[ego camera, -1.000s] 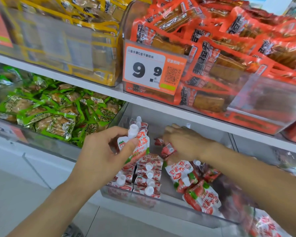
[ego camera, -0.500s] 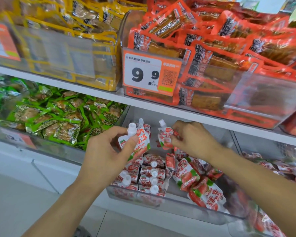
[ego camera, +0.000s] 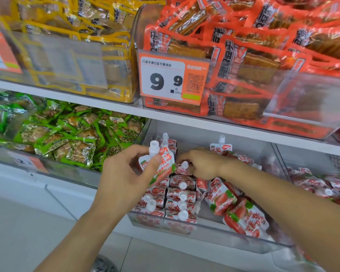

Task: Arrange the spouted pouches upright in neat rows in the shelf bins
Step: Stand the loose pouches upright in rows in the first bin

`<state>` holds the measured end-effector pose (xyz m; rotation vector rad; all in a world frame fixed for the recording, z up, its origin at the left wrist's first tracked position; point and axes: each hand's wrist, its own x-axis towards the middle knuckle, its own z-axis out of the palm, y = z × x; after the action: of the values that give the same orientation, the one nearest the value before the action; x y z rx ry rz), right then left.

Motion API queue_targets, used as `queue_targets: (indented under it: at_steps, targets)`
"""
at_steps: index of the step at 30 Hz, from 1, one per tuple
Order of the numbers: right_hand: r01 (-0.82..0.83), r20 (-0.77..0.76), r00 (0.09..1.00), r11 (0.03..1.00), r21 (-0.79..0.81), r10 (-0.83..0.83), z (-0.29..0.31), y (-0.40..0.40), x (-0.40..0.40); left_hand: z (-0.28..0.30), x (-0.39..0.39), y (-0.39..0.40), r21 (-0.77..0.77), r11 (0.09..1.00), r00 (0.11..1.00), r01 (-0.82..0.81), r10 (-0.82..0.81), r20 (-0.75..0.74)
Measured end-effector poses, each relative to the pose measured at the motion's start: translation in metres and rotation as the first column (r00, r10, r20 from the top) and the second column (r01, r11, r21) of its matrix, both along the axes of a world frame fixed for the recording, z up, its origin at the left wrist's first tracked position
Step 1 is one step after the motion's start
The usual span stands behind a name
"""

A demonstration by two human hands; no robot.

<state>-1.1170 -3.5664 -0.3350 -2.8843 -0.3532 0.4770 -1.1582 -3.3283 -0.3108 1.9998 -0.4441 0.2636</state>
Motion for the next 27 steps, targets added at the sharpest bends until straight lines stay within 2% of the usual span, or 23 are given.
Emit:
queue_targets:
  at_steps: [3,10,15,18,22,24,27]
  targets:
    - [-0.030,-0.113,0.993,0.997,0.076,0.038,0.000,-0.005,-0.003,0.000,-0.001,0.000,-0.002,1.000,1.000,0.003,-0.003,-0.001]
    - [-0.026,-0.132,0.990,0.978,0.206,0.054,0.002,-0.007,-0.013,-0.002,0.001,-0.005,0.008,1.000,1.000,0.013,-0.013,-0.009]
    - [0.172,-0.215,0.972,0.901,0.399,-0.091,0.003,-0.019,-0.020,-0.005,0.002,-0.011,0.032,0.999,1.000,-0.002,0.001,0.027]
    - [0.204,-0.077,0.979,0.863,0.462,-0.190,0.024,-0.029,-0.027,-0.004,0.003,-0.012,0.052,0.998,0.998,-0.023,0.020,0.054]
    - [0.155,-0.058,0.984,0.643,0.750,-0.169,0.047,-0.023,-0.044,0.002,0.004,-0.020,0.045,0.999,0.997,0.011,-0.014,0.081]
    - [0.101,-0.041,0.992,0.566,0.818,-0.118,0.053,-0.010,-0.053,0.003,0.004,-0.028,0.038,0.998,0.995,0.054,-0.057,0.086]
    - [0.010,0.073,0.992,0.631,0.775,-0.105,0.051,0.007,-0.058,-0.001,0.009,-0.037,0.020,0.994,0.990,0.108,-0.109,0.094]
